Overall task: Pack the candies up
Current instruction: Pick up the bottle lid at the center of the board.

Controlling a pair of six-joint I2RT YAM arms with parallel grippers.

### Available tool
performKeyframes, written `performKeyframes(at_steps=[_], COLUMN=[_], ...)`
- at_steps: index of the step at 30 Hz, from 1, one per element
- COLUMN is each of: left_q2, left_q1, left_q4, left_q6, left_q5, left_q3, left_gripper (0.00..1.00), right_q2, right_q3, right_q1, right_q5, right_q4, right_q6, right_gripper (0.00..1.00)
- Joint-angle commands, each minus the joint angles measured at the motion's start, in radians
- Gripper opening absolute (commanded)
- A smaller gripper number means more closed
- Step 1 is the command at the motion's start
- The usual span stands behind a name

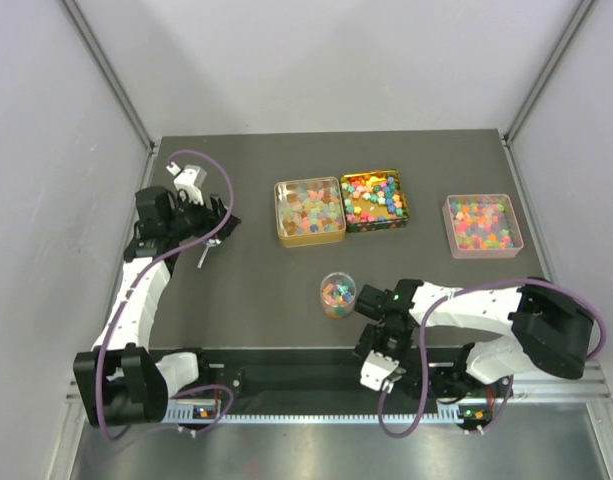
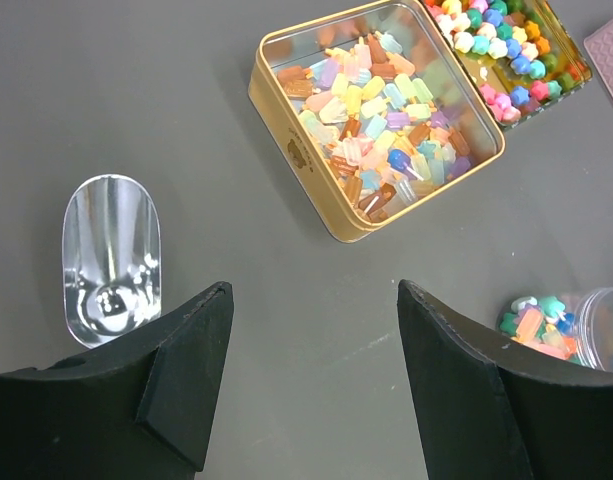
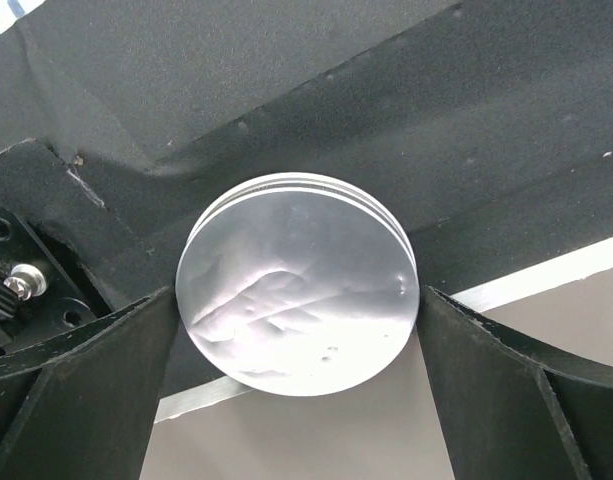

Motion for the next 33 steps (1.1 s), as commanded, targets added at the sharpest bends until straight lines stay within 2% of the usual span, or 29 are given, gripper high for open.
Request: performKeyframes(at_steps=[1,4,10,15,23,33], left_q2=[-0.001,-0.002,-0.002,0.014,0.078,0.089], left_q1=[0.011,0.009,0.009,0.008,0.003,0.0], left_q4=[0.056,0.058,0.084,0.076,0.088,0.182], left_q6=[-0.01,-0.01,-0.027,-0.026,-0.026,-0.056], left_q5=[0.017,0.018,0.023,0.046,0.066,0.066], left_q3=[0.023,0.023,0.013,0.042,0.128,0.132], left_gripper=[0.72,0.72,0.72,0.72,0.72,0.72], right_q2=[0.002,-0.013,-0.048,-0.056,-0.165,-0.139], right_q3=[-0.008,-0.003,0.006,0.032,0.207,0.449], right_q1=[0.026,0.027,0.027,0.027,-0.01,-0.032], right_q5=[0.001,0.01,0.053,0.087,0.182,0.285], right_q4=[0.051,0.059,0.065,0.039,-0.075,-0.194], right_q6=[0.019,0.034,0.072,0.108,0.174,0.132], right_gripper=[1.0,0.99,0.85,0.81,0.78,0.77])
